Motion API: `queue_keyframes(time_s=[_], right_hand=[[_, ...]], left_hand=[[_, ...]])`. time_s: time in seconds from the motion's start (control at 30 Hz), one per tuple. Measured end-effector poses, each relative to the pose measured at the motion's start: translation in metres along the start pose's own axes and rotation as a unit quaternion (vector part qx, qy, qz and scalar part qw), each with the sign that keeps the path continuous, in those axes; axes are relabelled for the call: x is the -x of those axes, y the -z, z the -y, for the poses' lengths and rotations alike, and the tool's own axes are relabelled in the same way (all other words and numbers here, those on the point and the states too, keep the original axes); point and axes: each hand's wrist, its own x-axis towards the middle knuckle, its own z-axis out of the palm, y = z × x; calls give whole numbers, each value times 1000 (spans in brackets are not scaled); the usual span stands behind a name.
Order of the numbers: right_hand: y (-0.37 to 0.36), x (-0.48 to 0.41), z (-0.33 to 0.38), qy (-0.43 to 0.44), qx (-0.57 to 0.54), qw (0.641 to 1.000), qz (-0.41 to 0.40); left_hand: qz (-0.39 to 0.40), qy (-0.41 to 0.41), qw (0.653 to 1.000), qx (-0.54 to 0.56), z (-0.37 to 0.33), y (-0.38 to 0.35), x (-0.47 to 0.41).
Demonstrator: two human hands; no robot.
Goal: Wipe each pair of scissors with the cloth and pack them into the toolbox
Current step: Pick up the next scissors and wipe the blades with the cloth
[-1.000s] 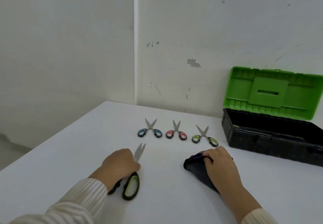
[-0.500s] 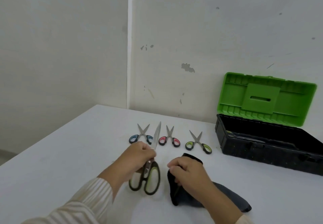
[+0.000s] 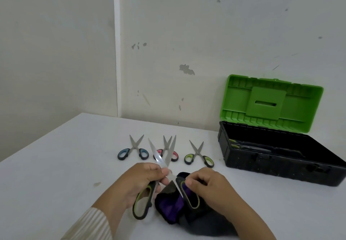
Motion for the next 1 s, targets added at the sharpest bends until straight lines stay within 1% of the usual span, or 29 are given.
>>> queue_keyframes(time_s=[0.03, 0.1, 0.2, 0.23, 0.3, 0.37, 0.43, 0.53, 0.6, 0.67, 0.73, 0.77, 0.8, 0.9, 0.93, 1.0], right_hand=[[2, -1, -3, 6, -5, 1000, -15], [7, -6, -9, 49, 45, 996, -65], [14, -15, -10, 150, 119, 965, -178], [15, -16, -6, 177, 124, 955, -206], [11, -17, 6, 231, 110, 937, -236], [-5, -12, 16, 254, 70, 937, -229], [-27, -10, 16, 239, 57, 951, -187], [-42, -18, 5, 210, 113, 961, -137], [-37, -23, 4, 178, 122, 963, -159], [-35, -22, 5, 170, 140, 960, -173], [-38, -18, 7, 167, 143, 967, -124], [-39, -16, 10, 153, 146, 972, -99], [-39, -17, 10, 138, 143, 975, -96], [-34, -21, 9, 121, 124, 970, -173], [-35, -20, 9, 119, 123, 971, -168], [-41, -15, 10, 121, 121, 977, -129]], left_hand=[[5, 2, 1000, -10, 0, 5, 1], [34, 13, 998, -43, 1, 13, 3], [64, 25, 994, -89, 4, 14, 4], [64, 24, 993, -96, 6, 11, 3], [58, 23, 992, -111, 8, 4, 2], [59, 14, 991, -120, 10, -2, 1], [66, -3, 991, -117, 12, -7, 0], [66, -23, 991, -114, 13, -13, 0], [62, -32, 990, -119, 13, -15, 0], [63, -38, 991, -115, 13, -15, 0], [64, -41, 991, -109, 14, -16, 1], [63, -43, 991, -109, 14, -16, 2], [61, -45, 991, -111, 14, -17, 2], [59, -55, 989, -124, 13, -19, 3], [61, -54, 989, -127, 12, -19, 3], [64, -51, 988, -132, 12, -18, 3]])
